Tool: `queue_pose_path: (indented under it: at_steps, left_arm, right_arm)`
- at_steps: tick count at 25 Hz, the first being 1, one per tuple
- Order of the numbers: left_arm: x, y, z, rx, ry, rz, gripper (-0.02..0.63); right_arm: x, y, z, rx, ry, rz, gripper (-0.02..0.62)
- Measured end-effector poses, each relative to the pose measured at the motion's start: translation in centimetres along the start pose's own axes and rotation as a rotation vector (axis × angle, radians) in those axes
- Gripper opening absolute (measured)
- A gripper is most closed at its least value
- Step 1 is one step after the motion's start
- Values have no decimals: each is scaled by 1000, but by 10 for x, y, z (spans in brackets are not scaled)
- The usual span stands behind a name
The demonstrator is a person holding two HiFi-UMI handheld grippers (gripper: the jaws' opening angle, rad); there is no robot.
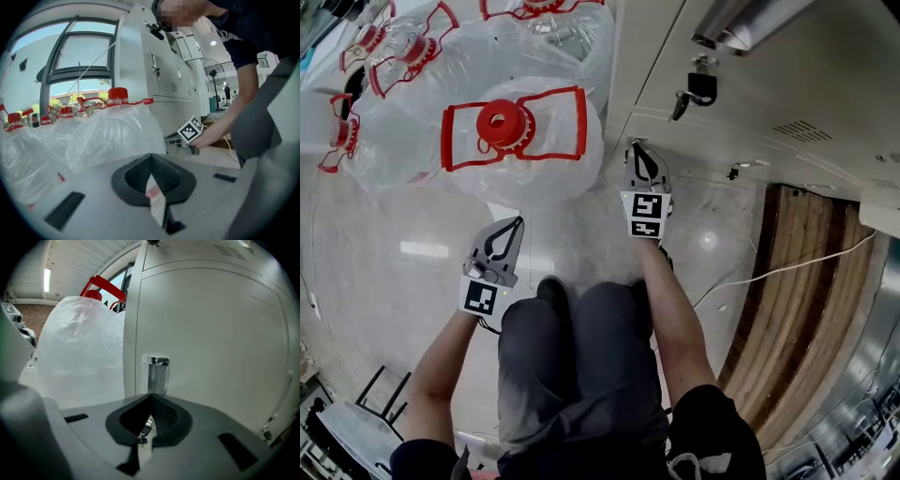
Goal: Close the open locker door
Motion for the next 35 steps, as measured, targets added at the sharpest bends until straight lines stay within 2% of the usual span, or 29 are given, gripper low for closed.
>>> queue_pose_path:
  at_steps: [2, 4, 5, 9, 11, 14, 17, 21, 28, 29, 34, 35]
  left_arm:
    - [-1, 0, 1, 11, 8, 46, 2]
    - [-3, -1, 2, 40, 30, 192, 2]
    - [-3, -1, 2, 42, 34, 215, 2]
    - [-2, 1, 3, 11, 14, 72, 2]
    - [-3, 4, 4, 19, 18, 104, 2]
    - [-4, 13, 8, 17, 13, 47, 2]
    - [-9, 25, 14, 35, 28, 122, 2]
    - [-12, 49, 24, 18, 24, 44, 2]
    - [-22, 102, 52, 42, 27, 62, 2]
    - [-26, 109, 56, 53, 35, 80, 2]
    - [-45, 145, 80, 122, 97, 326, 2]
    - [-49, 154, 85, 129, 108, 354, 2]
  right_arm:
    - [-1, 0, 0, -1, 5, 7, -14]
    - [-2, -1, 1, -4, 7, 8, -14]
    - [-2, -1, 1, -4, 9, 10, -14]
    - [-6, 3, 8, 6, 29, 26, -13]
    - [-8, 6, 13, 13, 45, 26, -14]
    - [-12, 11, 26, 22, 80, 29, -14]
    - [-14, 20, 44, 37, 107, 25, -12]
    - [-10, 38, 76, 55, 121, 18, -8]
    - [-19, 76, 136, 76, 163, 39, -5]
    - [-19, 82, 144, 78, 163, 40, -5]
    - [-26, 117, 188, 98, 164, 46, -5]
    - [-27, 125, 199, 101, 164, 48, -5]
Point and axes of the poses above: the fingertips, and each gripper's own axes: z backward along the fingers, x to its right, y out of its top, the point moved 1 cm from there along z, backward along the fingers, and after that the axes turned 12 degrees about -x, right-handed, at the moved point
